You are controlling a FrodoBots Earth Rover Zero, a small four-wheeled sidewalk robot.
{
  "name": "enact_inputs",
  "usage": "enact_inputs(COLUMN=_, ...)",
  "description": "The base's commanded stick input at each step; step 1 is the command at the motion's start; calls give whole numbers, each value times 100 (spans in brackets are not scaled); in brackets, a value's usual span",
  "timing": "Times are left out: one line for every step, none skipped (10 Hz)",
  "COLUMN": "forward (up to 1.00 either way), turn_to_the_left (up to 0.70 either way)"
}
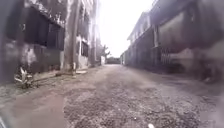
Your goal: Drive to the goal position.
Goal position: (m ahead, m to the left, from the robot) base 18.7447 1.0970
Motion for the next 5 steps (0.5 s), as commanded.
enact_inputs(forward=85, turn_to_the_left=0)
enact_inputs(forward=85, turn_to_the_left=0)
enact_inputs(forward=85, turn_to_the_left=0)
enact_inputs(forward=85, turn_to_the_left=0)
enact_inputs(forward=85, turn_to_the_left=0)
